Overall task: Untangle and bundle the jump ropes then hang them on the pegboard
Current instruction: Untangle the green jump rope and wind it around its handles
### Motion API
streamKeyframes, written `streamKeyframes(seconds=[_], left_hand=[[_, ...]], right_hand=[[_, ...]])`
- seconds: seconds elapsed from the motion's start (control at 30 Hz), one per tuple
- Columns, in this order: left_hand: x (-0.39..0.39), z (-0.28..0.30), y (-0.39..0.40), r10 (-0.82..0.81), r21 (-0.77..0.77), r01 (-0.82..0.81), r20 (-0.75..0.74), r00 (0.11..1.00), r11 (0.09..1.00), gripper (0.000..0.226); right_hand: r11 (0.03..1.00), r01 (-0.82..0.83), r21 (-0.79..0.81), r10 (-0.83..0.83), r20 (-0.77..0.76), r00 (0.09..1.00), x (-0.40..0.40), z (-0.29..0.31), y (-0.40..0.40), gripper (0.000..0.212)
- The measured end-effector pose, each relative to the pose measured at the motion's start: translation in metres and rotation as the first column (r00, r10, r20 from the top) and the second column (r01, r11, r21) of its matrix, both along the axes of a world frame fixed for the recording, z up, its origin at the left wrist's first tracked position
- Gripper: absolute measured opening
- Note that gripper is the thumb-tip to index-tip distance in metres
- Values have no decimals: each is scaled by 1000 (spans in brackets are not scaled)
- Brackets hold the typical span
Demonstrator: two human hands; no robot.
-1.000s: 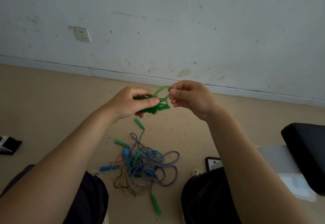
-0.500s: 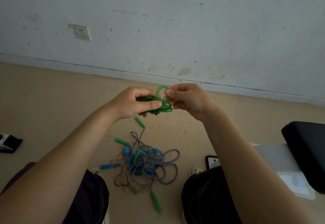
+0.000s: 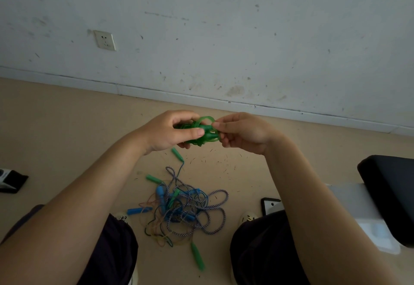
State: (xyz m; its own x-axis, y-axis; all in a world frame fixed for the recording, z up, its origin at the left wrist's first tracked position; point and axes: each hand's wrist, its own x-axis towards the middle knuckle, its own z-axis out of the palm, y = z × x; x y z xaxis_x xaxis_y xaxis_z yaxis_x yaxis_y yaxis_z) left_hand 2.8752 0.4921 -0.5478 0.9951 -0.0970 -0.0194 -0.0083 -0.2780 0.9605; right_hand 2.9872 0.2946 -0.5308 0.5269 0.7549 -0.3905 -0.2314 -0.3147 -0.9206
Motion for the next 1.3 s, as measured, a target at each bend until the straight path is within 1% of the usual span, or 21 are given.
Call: streamKeyframes(seconds=[0.1, 0.2, 0.27, 0.3, 0.4, 0.5, 0.53, 0.57, 0.67, 0.77, 0.83, 0.9, 1.0, 1.07, 1.13, 1.27, 1.3], left_hand=[[-1, 1, 1, 14, -16, -14, -6, 1000, 1000, 18], [0, -1, 2, 49, -13, -49, -5, 999, 999, 12], [1, -1, 2, 76, -16, -76, -3, 997, 997, 11], [1, -2, 1, 89, -19, -89, -2, 996, 996, 13], [2, -4, 1, 123, -8, -123, 6, 992, 992, 11], [4, -7, 2, 169, 10, -169, 13, 986, 986, 15], [4, -7, 2, 188, 9, -188, 8, 982, 982, 14], [5, -7, 1, 202, 11, -202, 2, 979, 979, 12], [7, -9, -2, 226, 12, -226, -25, 974, 974, 9], [7, -8, -3, 240, -44, -241, -37, 970, 970, 10], [6, -6, -2, 232, -40, -233, -29, 972, 972, 10], [5, -6, -2, 225, -32, -226, -27, 974, 974, 10], [5, -4, -3, 222, -49, -224, -36, 974, 973, 11], [5, -3, -2, 209, -63, -210, -31, 977, 976, 11], [4, -3, -2, 184, -79, -185, -17, 983, 980, 9], [1, 0, -6, 129, -87, -128, 8, 992, 988, 13], [0, 1, -7, 124, -87, -122, 13, 992, 989, 14]], right_hand=[[998, -23, 52, 25, -44, 999, 1, -1, -2, 15], [996, -24, 87, 30, -62, 998, 2, -2, -3, 11], [995, -23, 95, 28, -57, 998, 2, -2, -3, 9], [995, -18, 96, 23, -57, 998, 2, -2, -2, 11], [994, 34, 106, -22, -110, 994, -1, -5, 2, 15], [978, 135, 157, -101, -208, 973, -6, -7, 8, 6], [969, 173, 175, -132, -225, 965, -7, -8, 10, 6], [961, 202, 191, -159, -222, 962, -8, -8, 12, 8], [944, 237, 231, -208, -145, 967, -8, -7, 13, 17], [951, 199, 238, -184, -83, 979, -7, -6, 11, 13], [957, 173, 233, -167, -47, 985, -6, -5, 11, 13], [950, 179, 256, -173, -44, 984, -7, -6, 11, 19], [930, 188, 314, -176, -68, 982, -10, -6, 12, 38], [923, 190, 336, -170, -88, 981, -11, -5, 12, 42], [913, 209, 351, -177, -120, 977, -12, -5, 12, 38], [913, 227, 340, -187, -148, 971, -13, -6, 15, 9], [914, 220, 339, -180, -148, 973, -13, -7, 16, 9]])
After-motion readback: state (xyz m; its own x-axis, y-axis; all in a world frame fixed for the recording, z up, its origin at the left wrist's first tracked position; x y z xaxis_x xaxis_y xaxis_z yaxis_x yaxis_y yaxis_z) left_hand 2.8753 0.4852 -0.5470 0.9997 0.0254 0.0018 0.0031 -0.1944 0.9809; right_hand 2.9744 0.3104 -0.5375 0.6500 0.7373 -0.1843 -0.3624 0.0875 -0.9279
